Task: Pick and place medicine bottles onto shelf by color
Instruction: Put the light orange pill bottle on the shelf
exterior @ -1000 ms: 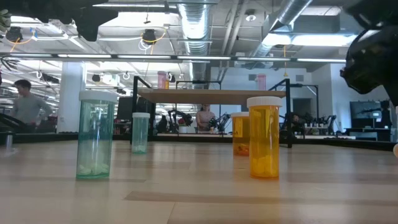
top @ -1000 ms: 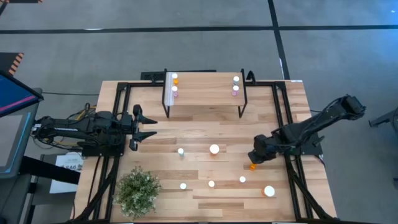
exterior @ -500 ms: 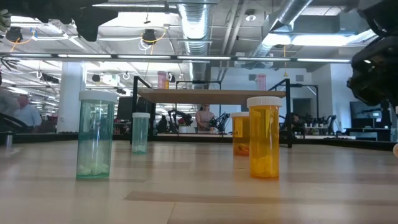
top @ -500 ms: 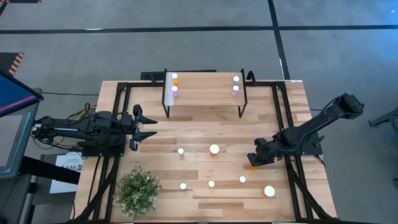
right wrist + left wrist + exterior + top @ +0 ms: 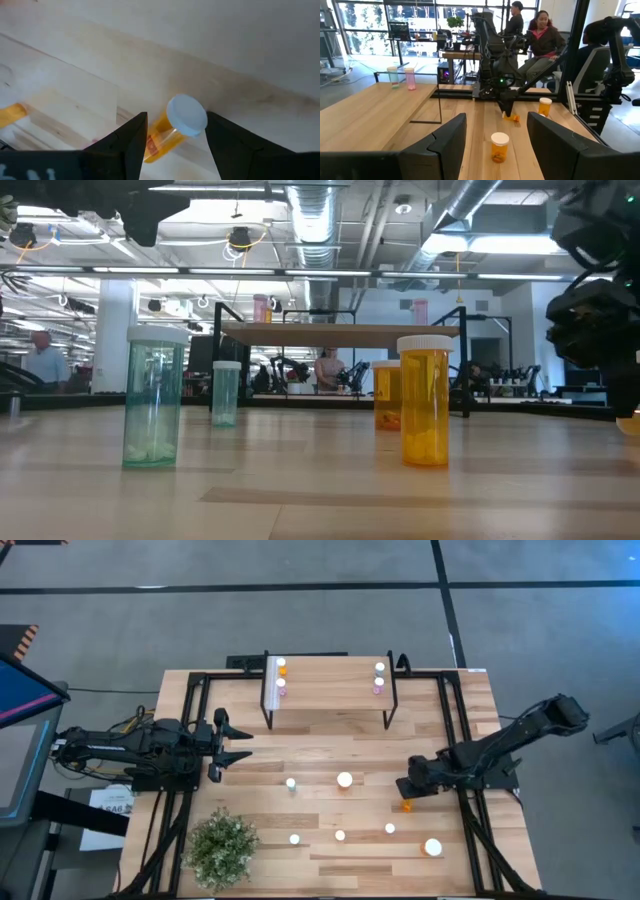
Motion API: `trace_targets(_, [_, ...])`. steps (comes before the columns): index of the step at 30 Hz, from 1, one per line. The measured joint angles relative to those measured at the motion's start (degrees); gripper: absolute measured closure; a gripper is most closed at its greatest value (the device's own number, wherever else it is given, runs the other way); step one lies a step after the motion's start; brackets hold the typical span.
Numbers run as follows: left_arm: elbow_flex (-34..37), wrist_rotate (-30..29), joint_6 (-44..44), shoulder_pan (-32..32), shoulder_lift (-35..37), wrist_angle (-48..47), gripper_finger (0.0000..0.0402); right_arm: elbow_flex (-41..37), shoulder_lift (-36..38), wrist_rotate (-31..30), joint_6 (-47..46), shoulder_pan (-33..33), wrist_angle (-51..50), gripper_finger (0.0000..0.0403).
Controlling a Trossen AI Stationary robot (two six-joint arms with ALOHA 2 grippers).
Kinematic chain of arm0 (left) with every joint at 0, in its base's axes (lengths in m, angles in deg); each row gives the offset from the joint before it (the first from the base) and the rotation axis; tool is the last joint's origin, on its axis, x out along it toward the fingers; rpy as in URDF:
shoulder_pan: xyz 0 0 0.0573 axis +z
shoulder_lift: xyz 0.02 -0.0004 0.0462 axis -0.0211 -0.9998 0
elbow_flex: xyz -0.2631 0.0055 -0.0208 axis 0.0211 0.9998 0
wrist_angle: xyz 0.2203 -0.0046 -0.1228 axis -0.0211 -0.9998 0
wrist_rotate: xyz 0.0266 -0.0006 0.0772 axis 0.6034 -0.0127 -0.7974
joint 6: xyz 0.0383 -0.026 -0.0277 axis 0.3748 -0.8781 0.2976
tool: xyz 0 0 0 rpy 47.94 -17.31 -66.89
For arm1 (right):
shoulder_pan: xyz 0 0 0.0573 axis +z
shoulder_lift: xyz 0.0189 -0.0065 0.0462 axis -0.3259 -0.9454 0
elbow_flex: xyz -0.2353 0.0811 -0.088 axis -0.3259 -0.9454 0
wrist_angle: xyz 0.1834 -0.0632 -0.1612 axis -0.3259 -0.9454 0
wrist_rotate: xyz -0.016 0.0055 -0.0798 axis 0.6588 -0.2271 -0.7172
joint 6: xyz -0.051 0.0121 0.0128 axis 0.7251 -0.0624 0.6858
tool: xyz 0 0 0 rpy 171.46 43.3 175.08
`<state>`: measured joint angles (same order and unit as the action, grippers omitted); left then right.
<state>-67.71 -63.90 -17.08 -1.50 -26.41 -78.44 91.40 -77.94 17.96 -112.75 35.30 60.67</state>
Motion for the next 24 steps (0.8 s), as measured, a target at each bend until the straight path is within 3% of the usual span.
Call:
trace_targets(6, [0.0, -0.1, 0.1, 0.0, -1.0, 0.0, 0.0203, 0.0, 0.0, 1.4, 4.4, -2.3, -0.5, 0.0185])
trace_targets(15, [0.0, -0.3, 0.5, 0.0, -2.6, 1.8, 0.0203, 0.0, 0.0, 2.9, 4.9, -2.5, -0.7, 0.0239])
trace_targets(24, [0.0, -0.3, 0.5, 0.0, -2.6, 1.9, 0.0203, 0.0, 0.0, 2.7, 6.0, -2.7, 0.4, 0.0265])
